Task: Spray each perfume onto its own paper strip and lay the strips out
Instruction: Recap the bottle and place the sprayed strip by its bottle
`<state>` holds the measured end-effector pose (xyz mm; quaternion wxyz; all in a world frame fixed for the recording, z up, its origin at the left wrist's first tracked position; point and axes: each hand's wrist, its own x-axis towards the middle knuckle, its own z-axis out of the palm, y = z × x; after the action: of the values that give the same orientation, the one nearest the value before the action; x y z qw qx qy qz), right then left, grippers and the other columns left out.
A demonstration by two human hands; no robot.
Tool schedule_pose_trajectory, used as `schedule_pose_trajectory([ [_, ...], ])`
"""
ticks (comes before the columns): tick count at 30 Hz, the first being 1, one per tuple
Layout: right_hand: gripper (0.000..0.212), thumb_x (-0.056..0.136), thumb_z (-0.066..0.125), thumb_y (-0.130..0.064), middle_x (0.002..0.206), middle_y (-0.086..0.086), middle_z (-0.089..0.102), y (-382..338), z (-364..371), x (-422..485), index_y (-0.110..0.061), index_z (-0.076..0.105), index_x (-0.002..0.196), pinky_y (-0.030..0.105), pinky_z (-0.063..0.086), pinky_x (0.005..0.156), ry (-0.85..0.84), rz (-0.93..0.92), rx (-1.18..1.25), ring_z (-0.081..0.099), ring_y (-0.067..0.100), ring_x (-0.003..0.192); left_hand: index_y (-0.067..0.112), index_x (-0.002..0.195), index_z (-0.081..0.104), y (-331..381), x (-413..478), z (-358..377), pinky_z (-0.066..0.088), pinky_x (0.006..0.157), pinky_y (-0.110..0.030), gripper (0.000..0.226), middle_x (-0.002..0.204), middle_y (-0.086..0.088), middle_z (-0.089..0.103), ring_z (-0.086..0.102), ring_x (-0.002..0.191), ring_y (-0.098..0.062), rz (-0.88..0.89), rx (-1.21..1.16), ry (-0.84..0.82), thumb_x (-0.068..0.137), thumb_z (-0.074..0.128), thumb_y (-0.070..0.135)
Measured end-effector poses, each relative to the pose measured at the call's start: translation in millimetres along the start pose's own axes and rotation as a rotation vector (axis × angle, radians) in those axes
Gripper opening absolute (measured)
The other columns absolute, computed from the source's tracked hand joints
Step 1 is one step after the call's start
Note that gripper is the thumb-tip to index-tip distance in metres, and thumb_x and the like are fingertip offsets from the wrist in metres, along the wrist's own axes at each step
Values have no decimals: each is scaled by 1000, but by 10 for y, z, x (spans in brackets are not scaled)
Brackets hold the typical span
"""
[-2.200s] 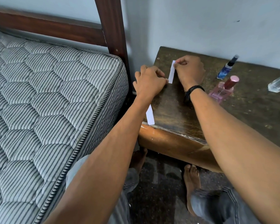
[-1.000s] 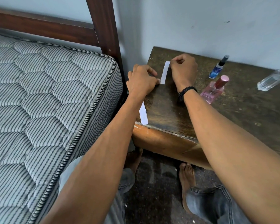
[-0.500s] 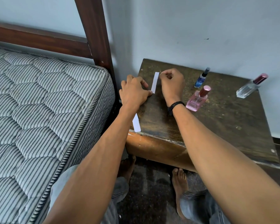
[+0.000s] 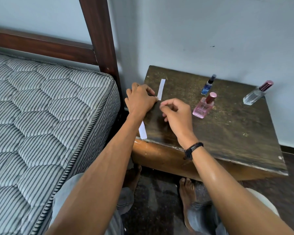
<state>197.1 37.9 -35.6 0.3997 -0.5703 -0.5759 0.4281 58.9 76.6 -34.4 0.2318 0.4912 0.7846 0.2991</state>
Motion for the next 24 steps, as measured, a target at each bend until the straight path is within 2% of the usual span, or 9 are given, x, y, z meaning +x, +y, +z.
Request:
schedule_pose_trajectory([
  [3,6,92,74,-18,77,-4,72,-47,-200,-146,-24,75,91,21,52,64,-105,75,-92,65,6,61,30,93,70,-5,14,-5,38,105,-45,20,130,1,49,40,128,-28,-13,-25,-16,78,83,29],
  [5,4,91,76,-25,86,-8,75,-73,-367,-186,-25,76,95,18,46,63,-235,140,-193,66,4,63,30,92,70,-1,21,-21,40,106,-48,22,129,0,50,41,127,-28,-13,-36,-21,77,85,28],
  [8,2,90,77,-23,88,-6,77,-99,-627,-168,-23,78,92,18,40,60,-392,196,-317,64,1,62,34,84,68,-15,47,-36,42,105,-48,22,126,0,55,44,124,-27,-18,-57,-31,73,87,27],
  [12,5,90,76,-13,84,-10,78,-148,-966,-64,-15,79,88,13,38,47,-476,256,-435,63,3,64,39,67,67,-61,114,-38,52,97,-47,24,102,7,69,60,112,-22,-55,-201,-40,59,90,35],
  [14,6,88,75,-7,83,-8,79,-159,-1128,-18,-11,80,87,15,39,48,-512,294,-498,64,5,66,34,71,71,-68,135,-57,56,94,-43,21,88,11,73,66,103,-18,-72,-267,-66,61,90,32],
  [16,6,86,76,-5,85,0,80,-144,-1269,13,-8,80,86,17,41,51,-547,347,-557,66,8,68,28,77,75,-71,148,-77,58,92,-40,18,83,10,75,70,94,-15,-75,-316,-80,66,90,27],
  [18,4,86,77,-5,84,5,80,-111,-1393,37,-7,80,86,17,44,53,-530,399,-580,67,9,69,24,80,77,-76,150,-91,59,91,-41,13,83,7,75,71,89,-13,-74,-346,-75,72,87,23],
  [20,2,86,78,-6,83,11,78,-76,-1489,72,-4,79,87,17,45,53,-446,430,-567,66,11,67,24,84,78,-62,136,-118,59,90,-40,5,86,8,75,70,89,-12,-56,-325,-55,81,79,20],
  [24,18,83,83,-6,89,16,74,28,-1564,173,-1,73,97,22,50,59,-178,423,-450,63,16,71,27,87,78,24,99,-144,57,89,-32,19,84,12,74,69,92,-9,59,-290,-44,91,65,13],
])
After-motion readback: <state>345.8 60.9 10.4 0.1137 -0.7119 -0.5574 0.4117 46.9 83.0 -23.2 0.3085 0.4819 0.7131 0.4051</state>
